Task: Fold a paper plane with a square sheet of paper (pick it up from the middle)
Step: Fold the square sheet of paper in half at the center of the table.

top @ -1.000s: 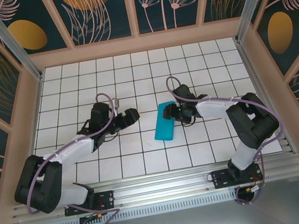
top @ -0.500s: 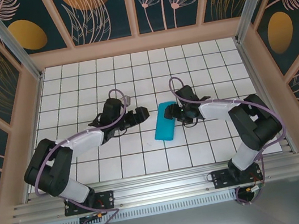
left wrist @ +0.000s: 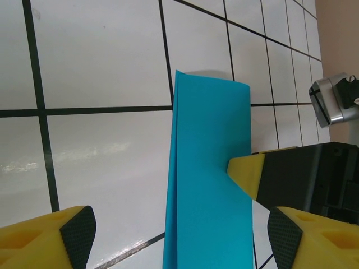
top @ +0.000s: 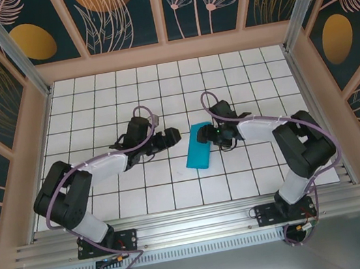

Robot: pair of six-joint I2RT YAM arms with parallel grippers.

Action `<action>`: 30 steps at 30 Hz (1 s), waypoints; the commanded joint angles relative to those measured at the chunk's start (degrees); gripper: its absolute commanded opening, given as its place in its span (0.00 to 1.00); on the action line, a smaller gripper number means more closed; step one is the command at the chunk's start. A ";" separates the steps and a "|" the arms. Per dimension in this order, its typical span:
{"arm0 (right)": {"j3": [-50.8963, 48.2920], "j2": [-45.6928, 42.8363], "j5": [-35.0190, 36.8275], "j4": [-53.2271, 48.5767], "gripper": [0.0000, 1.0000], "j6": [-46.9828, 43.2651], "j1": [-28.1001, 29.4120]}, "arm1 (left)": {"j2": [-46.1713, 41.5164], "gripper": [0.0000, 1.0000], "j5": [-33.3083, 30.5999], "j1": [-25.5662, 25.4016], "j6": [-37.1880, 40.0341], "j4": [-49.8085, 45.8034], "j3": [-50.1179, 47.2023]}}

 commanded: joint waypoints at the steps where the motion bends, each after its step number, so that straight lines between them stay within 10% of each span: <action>1: -0.69 4.15 5.03 -3.80 0.75 -0.87 -0.40 | 0.97 0.82 -0.14 -0.38 -0.57 1.80 1.98; 30: 0.81 9.15 13.63 -7.92 0.77 0.50 1.53 | 4.95 0.65 1.98 -2.26 -0.57 0.26 4.92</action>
